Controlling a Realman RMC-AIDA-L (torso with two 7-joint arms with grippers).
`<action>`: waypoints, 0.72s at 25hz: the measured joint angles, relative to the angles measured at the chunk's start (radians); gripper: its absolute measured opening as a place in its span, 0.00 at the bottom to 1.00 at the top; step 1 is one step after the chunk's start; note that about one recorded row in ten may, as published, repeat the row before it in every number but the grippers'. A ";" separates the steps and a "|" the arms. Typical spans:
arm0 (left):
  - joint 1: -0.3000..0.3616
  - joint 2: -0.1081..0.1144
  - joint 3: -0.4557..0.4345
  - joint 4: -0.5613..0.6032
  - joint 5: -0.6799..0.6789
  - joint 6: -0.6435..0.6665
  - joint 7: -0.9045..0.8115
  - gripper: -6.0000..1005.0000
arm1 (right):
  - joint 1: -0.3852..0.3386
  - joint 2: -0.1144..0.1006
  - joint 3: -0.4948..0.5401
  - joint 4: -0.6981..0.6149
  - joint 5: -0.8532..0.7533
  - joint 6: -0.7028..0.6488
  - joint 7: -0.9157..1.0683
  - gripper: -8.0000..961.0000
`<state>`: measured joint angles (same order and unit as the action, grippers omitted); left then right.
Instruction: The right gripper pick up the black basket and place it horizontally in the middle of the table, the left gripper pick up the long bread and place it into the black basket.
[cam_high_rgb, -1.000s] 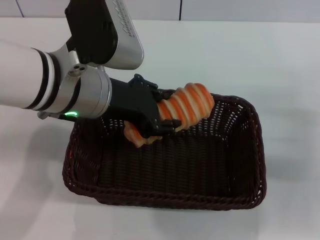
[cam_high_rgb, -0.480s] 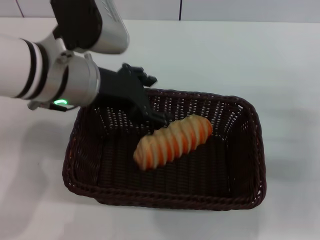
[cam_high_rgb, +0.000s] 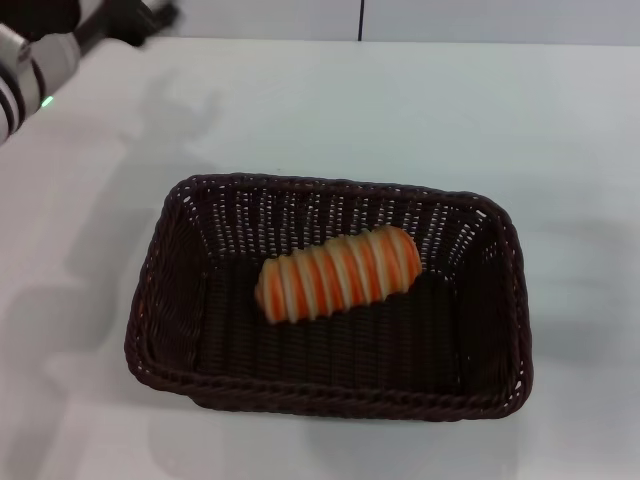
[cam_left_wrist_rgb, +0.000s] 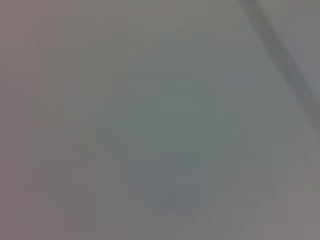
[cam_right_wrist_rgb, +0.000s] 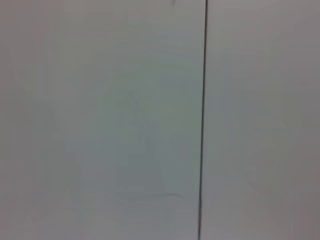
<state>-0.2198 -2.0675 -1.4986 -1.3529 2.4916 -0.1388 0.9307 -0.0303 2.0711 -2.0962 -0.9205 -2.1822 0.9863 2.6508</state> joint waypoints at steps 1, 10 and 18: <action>-0.014 0.000 0.029 0.108 -0.002 0.191 -0.012 0.85 | -0.003 0.000 0.004 0.001 0.002 0.000 0.001 0.88; -0.145 0.008 0.033 0.832 0.007 1.174 -0.752 0.85 | -0.049 0.002 0.149 0.123 0.010 0.120 0.239 0.88; -0.174 -0.001 -0.019 1.093 0.010 1.227 -1.019 0.85 | -0.065 0.006 0.195 0.232 0.049 0.230 0.304 0.88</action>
<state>-0.3937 -2.0688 -1.5177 -0.2600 2.5018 1.0883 -0.0883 -0.0956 2.0775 -1.9011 -0.6883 -2.1328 1.2164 2.9546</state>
